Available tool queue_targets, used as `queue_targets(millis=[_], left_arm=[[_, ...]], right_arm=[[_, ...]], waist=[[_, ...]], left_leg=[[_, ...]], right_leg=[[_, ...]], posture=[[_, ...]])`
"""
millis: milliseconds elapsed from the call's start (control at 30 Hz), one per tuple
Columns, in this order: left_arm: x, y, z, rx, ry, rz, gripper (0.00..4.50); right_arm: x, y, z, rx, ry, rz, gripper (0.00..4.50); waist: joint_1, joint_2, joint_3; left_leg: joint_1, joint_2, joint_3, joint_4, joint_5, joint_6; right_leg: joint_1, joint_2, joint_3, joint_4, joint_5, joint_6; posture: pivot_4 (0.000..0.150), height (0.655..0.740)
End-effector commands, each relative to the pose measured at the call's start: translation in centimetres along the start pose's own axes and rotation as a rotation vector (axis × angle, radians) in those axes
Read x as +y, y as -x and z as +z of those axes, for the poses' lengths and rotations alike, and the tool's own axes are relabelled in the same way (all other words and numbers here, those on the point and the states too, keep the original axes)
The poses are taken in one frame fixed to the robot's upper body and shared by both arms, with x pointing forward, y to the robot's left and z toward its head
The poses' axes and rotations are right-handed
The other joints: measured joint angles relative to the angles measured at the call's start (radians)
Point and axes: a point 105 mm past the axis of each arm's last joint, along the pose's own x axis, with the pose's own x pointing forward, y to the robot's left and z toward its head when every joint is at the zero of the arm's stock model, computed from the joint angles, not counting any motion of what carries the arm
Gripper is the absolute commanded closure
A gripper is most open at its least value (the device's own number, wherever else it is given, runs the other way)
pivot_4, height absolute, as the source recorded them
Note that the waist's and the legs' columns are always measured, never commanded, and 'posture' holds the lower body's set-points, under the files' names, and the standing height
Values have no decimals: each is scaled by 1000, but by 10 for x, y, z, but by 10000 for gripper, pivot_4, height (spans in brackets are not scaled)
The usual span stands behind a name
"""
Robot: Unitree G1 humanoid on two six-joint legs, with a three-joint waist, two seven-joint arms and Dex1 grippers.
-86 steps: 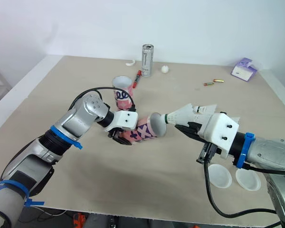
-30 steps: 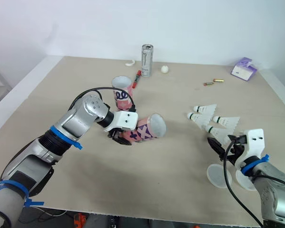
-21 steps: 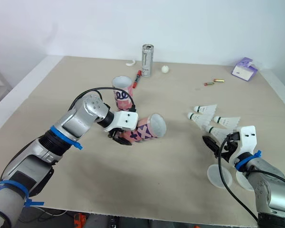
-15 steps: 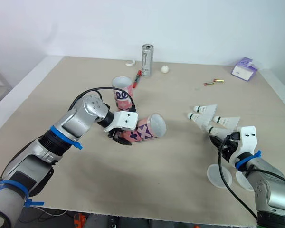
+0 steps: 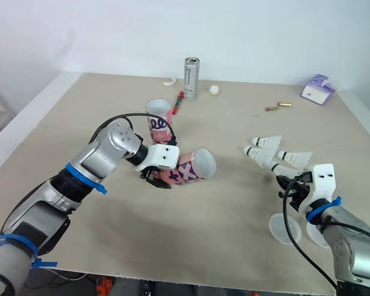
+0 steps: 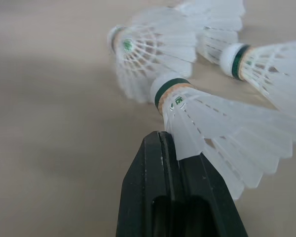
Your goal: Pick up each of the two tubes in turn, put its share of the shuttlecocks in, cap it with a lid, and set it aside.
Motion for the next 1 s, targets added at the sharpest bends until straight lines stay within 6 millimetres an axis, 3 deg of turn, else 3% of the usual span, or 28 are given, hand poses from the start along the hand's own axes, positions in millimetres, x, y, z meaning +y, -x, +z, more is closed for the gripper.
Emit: queue_targets(millis=[33,100,167,233,333,433,533,967,1000], left_arm=[[-3,-6,-1,5,-7,-22,15872],[-3,-6,-2,7,-11,-26,15872],[-1,-7,0,5,-14,-26,15872],[1,-6,1,4,-16,-23,15872],[2,-6,1,4,-16,-21,15872],[1,-7,1,2,-16,-23,15872],[1,-8,1,1,-15,-25,15872],[1,-8,0,2,-9,-20,15872],[1,-8,0,2,-8,-19,15872]], right_arm=[[8,21,50,-115,119,18,44573],[13,29,65,-100,219,47,44573],[26,36,95,-122,351,117,44573],[47,42,118,-133,504,230,44573],[78,43,132,-141,642,385,44573],[112,42,127,-105,815,554,44573],[126,38,115,-61,924,644,44573],[145,19,99,-72,1025,787,44573],[146,19,99,-78,1020,792,38511]], waist=[[-3,0,0],[-2,-1,0],[-2,0,0],[-4,1,0],[-2,0,1],[2,-2,1],[2,-2,1],[2,-3,1],[2,-3,1]], left_leg=[[0,0,0,0,0,0],[1,0,0,0,0,0],[1,0,0,1,0,0],[1,0,1,1,0,1],[2,0,1,1,0,1],[1,1,-1,1,0,1],[0,0,0,1,0,1],[-1,-4,0,2,-1,5],[-1,-4,0,2,-1,5]], right_leg=[[0,0,1,0,0,0],[1,0,1,0,1,0],[1,0,0,0,1,0],[0,-1,2,0,2,-1],[1,0,1,0,2,0],[1,-1,-2,-1,1,-1],[0,-4,-1,-1,0,0],[0,-10,-2,-2,-1,2],[0,-10,-2,-2,-1,2]], posture=[[1500,7400],[1500,7400],[1500,7400],[1500,7400],[1500,7400],[1500,7400],[1500,7400],[1500,7400],[1500,7400]])
